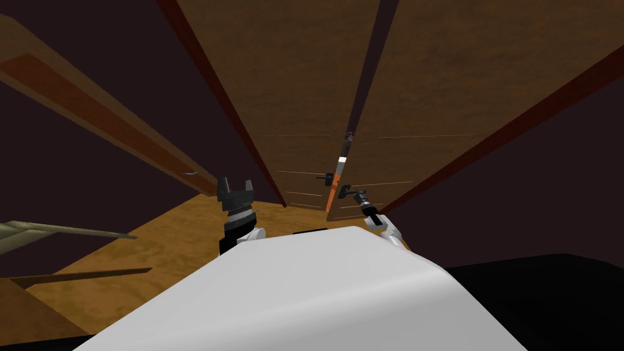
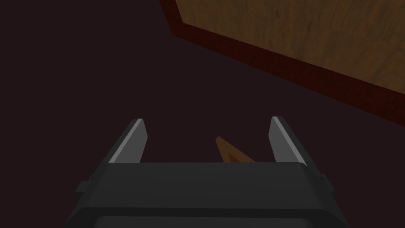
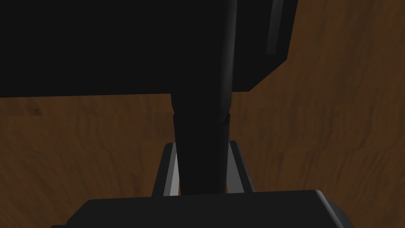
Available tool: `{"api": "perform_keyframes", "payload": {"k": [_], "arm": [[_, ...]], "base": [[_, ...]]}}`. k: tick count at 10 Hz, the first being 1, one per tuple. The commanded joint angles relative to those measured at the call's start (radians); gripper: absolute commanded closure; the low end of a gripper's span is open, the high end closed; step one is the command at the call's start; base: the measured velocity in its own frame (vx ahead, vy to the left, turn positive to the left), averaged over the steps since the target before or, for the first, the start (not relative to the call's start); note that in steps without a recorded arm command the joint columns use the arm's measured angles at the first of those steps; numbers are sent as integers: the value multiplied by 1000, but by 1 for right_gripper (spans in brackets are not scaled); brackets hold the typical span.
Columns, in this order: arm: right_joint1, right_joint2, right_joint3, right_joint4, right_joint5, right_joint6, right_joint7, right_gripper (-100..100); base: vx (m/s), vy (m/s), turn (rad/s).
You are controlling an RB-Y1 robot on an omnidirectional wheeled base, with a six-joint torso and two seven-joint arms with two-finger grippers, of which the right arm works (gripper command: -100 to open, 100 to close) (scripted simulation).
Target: Pull the door open
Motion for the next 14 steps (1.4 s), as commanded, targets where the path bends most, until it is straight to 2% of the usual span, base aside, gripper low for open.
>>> {"api": "perform_keyframes", "payload": {"k": [1,2,3,4,6,13,14], "arm": [[1,-8,24,0,9,-28,-23,100],[9,-9,13,-5,5,-11,-18,100],[28,-20,19,-4,13,-44,-38,100],[32,-23,20,-4,15,-52,-43,100],[52,-38,23,-5,24,-90,-64,100],[107,-79,31,-6,48,-198,-125,100],[97,-80,22,2,44,-185,-117,100]], "base": [[-180,-104,126],[-80,-45,25],[-150,-65,141],[-197,-81,131],[-188,-44,120],[-170,-71,110],[-76,-44,18]]}}
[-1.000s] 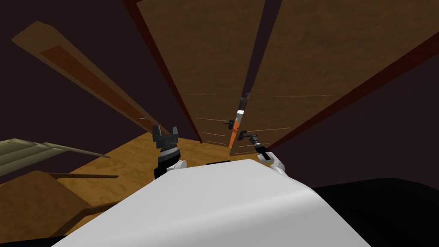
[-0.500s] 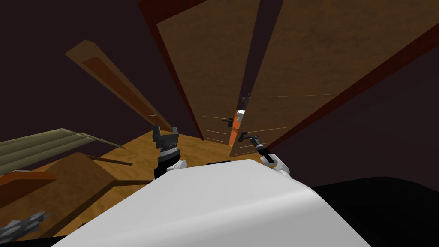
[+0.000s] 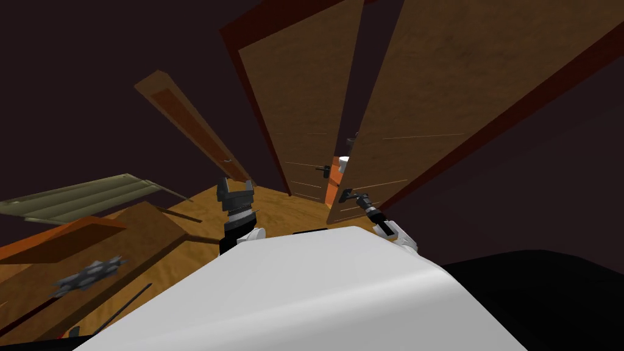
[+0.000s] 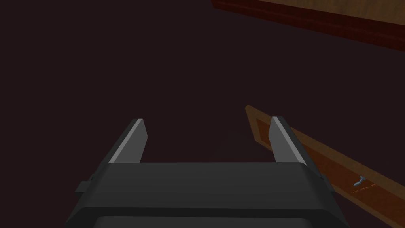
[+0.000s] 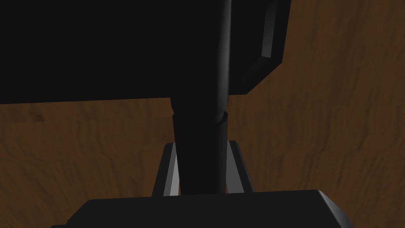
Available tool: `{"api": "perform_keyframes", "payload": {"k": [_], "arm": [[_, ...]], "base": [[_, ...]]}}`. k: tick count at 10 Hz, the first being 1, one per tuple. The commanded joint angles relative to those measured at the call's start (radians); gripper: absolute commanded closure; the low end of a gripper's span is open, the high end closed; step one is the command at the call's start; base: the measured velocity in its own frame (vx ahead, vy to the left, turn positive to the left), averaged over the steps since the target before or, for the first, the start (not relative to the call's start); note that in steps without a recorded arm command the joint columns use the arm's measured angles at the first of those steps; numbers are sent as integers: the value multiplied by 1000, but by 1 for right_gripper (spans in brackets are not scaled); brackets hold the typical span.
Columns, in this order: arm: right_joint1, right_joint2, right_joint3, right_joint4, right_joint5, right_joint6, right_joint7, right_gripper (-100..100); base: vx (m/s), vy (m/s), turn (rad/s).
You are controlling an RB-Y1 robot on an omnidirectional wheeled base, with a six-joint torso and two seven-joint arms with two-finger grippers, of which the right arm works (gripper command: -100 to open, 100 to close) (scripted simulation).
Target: Pull the door open
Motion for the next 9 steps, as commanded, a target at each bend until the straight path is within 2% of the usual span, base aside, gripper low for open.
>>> {"api": "perform_keyframes", "payload": {"k": [1,9], "arm": [[5,-6,-1,6,5,-21,-8,100],[35,-40,-7,38,31,-134,-53,100]], "base": [[-143,-47,123],[-206,-83,143]]}}
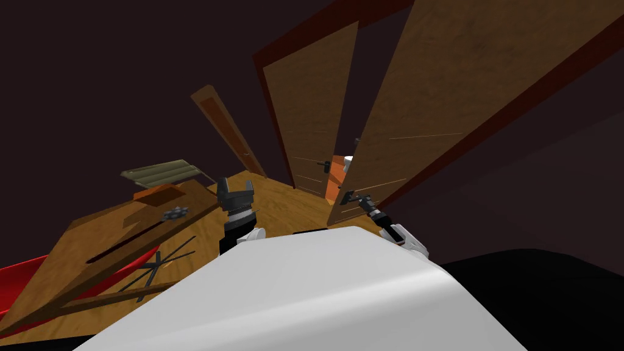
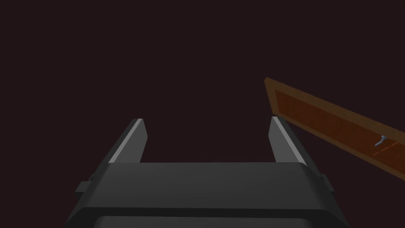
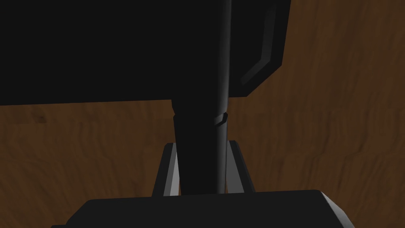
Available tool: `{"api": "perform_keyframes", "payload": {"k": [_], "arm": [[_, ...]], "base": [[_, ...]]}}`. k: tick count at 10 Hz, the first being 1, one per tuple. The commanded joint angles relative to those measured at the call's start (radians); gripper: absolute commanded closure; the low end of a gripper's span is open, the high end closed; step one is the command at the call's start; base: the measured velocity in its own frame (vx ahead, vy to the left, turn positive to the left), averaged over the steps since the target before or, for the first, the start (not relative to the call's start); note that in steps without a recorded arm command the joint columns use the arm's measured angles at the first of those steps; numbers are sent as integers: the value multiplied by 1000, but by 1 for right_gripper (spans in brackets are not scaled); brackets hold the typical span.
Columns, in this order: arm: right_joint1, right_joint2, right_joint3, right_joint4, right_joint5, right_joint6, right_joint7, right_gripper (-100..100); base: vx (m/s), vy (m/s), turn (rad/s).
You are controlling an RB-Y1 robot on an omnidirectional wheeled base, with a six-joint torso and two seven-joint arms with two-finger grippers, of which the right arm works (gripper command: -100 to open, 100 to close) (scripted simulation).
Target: Pull the door open
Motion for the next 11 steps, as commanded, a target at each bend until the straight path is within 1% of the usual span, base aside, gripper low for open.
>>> {"api": "perform_keyframes", "payload": {"k": [1,2,3,4,5,7,8,9,10,11], "arm": [[2,-2,6,8,7,-27,-9,100],[-1,-5,-2,10,2,-16,-4,100],[9,-12,-1,19,10,-48,-12,100],[12,-15,0,22,14,-63,-16,100],[14,-17,1,23,16,-71,-17,100],[22,-24,3,29,23,-104,-25,100],[24,-26,4,31,25,-113,-27,100],[28,-29,5,34,29,-129,-31,100],[30,-31,5,36,31,-137,-33,100],[33,-34,6,38,34,-151,-36,100]], "base": [[-223,-66,131],[-96,-34,13],[-140,-72,123],[-215,-102,179],[-187,-59,108],[-166,-71,99],[-152,-84,73],[-151,-56,86],[-140,-74,76],[-180,-79,95]]}}
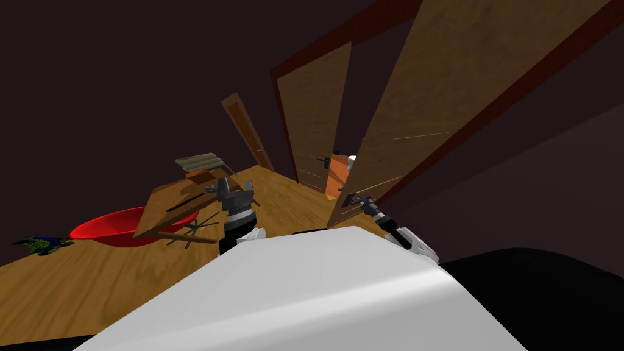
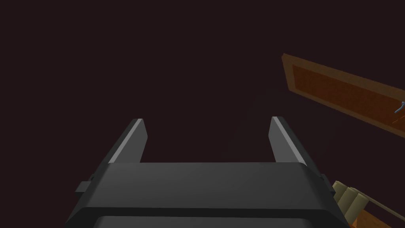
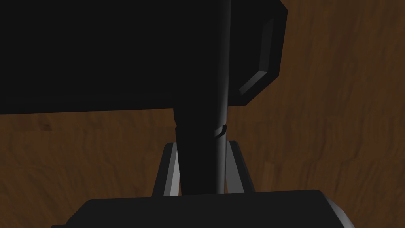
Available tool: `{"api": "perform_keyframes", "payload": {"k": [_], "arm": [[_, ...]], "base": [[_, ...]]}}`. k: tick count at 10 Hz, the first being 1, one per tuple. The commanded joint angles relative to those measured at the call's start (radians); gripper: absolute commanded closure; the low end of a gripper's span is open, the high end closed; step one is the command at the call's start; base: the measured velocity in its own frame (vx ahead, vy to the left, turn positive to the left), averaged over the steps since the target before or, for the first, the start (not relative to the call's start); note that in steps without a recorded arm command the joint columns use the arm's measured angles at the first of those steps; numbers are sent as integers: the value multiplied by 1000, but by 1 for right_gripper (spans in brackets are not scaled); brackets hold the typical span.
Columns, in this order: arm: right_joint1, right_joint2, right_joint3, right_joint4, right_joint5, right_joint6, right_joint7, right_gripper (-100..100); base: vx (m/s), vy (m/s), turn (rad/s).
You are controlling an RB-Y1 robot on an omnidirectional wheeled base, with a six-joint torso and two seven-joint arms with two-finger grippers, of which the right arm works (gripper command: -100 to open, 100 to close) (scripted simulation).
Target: Pull the door open
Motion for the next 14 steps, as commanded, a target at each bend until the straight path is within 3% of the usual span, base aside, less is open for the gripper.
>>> {"api": "perform_keyframes", "payload": {"k": [1,2,3,9,14], "arm": [[5,0,12,7,8,-31,-7,100],[8,-2,13,9,11,-43,-9,100],[9,-3,5,3,6,-27,-7,100],[52,-8,22,-21,39,-108,-13,100],[87,-11,35,-44,66,-175,-18,100]], "base": [[-163,-127,79],[-169,-128,93],[-78,-53,22],[86,87,-32],[5,8,-30]]}}
